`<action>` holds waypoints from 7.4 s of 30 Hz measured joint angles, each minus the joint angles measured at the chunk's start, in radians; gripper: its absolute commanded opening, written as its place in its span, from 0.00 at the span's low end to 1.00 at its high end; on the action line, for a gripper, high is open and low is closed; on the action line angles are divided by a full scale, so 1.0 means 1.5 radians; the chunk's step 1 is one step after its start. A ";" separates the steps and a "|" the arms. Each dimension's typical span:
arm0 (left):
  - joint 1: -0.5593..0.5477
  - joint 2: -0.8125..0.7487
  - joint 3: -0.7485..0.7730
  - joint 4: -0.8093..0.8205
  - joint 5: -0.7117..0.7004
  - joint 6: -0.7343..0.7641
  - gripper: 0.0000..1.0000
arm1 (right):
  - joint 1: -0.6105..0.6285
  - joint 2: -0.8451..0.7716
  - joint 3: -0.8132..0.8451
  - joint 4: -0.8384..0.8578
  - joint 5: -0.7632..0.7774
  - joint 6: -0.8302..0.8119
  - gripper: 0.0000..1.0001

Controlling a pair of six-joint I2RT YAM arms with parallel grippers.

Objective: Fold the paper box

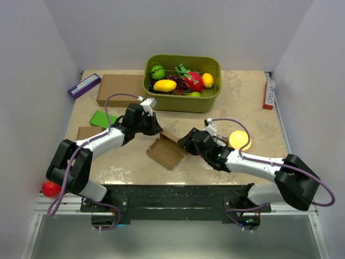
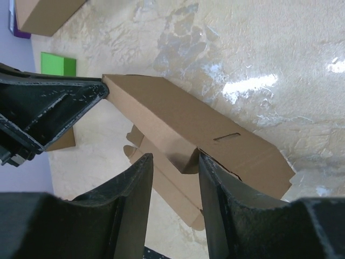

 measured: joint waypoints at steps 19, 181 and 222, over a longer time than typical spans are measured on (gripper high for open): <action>-0.006 -0.030 -0.039 0.015 0.041 -0.036 0.00 | -0.099 0.027 -0.107 0.223 -0.064 0.047 0.24; 0.024 -0.117 0.017 -0.036 0.038 0.004 0.61 | -0.078 -0.178 -0.022 -0.248 -0.003 -0.293 0.93; -0.373 0.040 -0.199 0.282 -0.246 -0.018 0.34 | -0.225 0.053 -0.009 0.085 -0.100 -0.512 0.62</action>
